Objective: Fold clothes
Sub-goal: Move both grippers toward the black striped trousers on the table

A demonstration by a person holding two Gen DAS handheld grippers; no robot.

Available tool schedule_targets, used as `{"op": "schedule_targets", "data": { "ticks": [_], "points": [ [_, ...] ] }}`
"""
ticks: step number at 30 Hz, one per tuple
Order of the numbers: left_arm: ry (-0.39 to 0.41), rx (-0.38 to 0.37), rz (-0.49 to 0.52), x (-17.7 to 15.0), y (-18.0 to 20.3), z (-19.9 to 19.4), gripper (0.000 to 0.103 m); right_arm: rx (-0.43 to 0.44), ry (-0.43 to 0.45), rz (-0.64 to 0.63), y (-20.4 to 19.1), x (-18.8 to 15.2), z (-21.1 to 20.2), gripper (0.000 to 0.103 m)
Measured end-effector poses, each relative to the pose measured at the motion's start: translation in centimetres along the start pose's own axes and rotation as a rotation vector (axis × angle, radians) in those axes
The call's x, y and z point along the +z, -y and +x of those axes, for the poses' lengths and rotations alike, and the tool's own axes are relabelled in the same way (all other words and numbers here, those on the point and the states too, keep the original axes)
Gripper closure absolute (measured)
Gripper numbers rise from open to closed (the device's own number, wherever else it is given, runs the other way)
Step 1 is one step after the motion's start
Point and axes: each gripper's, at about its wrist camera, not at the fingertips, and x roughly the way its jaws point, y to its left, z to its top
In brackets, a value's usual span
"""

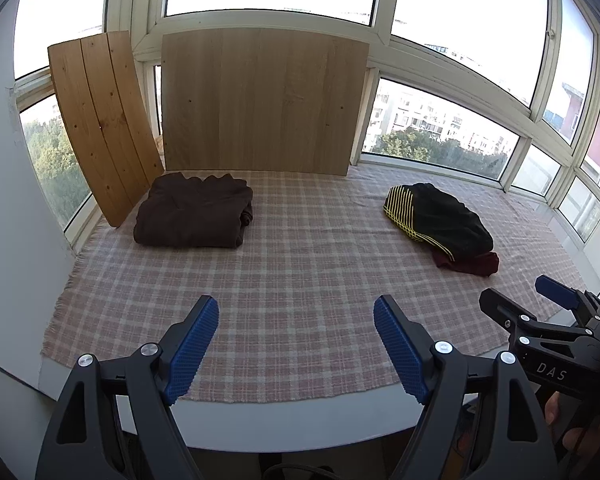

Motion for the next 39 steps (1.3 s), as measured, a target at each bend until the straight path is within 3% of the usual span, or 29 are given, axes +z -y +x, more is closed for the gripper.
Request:
{"op": "schedule_targets", "data": {
  "ticks": [39],
  "points": [
    [0.001, 0.000, 0.023, 0.1, 0.1, 0.8, 0.024, 0.010, -0.007, 0.011, 0.2, 0.2, 0.6, 0.000]
  ]
}}
